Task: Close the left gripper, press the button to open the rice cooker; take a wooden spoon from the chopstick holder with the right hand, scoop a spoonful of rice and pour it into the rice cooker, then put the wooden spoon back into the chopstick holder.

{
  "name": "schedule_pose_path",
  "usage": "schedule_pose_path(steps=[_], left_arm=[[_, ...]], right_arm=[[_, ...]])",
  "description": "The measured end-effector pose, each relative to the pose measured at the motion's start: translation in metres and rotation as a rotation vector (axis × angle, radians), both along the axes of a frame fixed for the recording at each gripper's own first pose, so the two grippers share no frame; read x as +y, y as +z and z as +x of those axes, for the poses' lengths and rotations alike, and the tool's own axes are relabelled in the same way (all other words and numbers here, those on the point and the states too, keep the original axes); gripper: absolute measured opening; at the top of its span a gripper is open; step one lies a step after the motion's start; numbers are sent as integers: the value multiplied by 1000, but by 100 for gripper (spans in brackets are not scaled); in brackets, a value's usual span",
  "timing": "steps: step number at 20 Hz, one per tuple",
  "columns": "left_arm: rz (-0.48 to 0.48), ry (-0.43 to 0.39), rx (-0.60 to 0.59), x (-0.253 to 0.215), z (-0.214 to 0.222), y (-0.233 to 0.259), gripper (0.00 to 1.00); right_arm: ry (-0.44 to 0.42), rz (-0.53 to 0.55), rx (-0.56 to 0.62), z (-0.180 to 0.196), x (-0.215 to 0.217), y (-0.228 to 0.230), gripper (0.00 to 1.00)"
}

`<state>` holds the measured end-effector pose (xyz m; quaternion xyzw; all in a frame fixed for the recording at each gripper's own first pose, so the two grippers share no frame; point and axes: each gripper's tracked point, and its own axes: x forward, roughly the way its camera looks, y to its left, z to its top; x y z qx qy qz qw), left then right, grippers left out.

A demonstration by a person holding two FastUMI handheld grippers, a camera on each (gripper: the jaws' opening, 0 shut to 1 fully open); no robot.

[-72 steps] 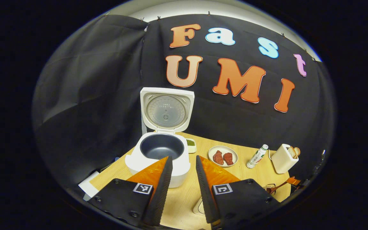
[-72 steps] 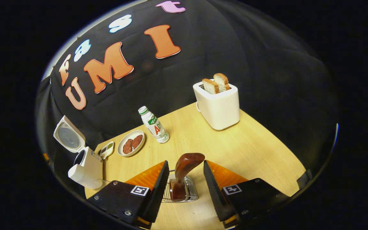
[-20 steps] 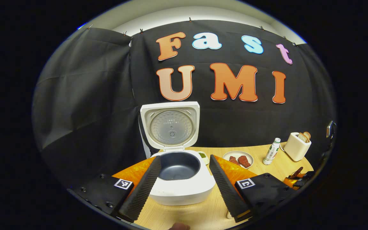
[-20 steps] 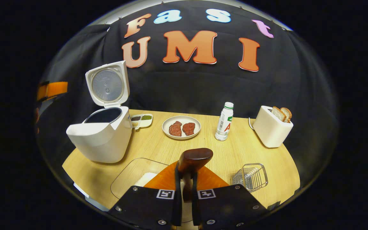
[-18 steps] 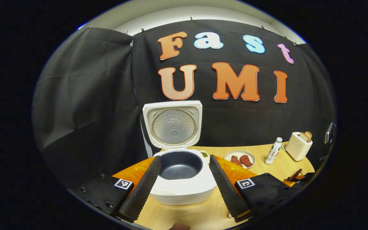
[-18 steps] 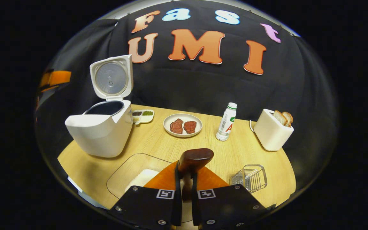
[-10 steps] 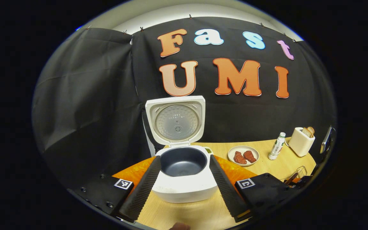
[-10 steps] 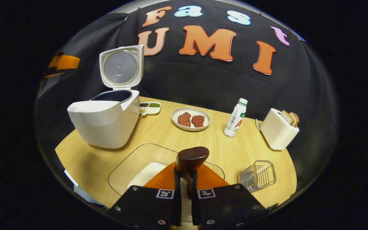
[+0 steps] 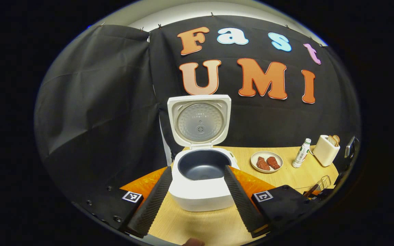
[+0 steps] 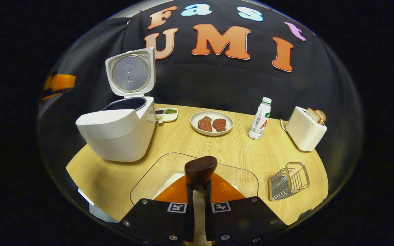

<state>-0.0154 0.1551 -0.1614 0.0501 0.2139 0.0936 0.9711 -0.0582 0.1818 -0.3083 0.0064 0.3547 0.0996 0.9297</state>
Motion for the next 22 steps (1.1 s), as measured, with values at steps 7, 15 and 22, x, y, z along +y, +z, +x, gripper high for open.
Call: schedule_pose_path(steps=[7, 15, 22], left_arm=[[-83, 30, 31, -27, -40, -21, 100], [-31, -39, -106, -81, -52, 15, 100], [-50, -82, -143, -108, -58, 22, 100]], right_arm=[[-38, 77, 73, -1, 0, 0, 12], [-107, 221, 196, 3, 5, -2, 12], [-191, 410, 310, 3, 8, -2, 12]])
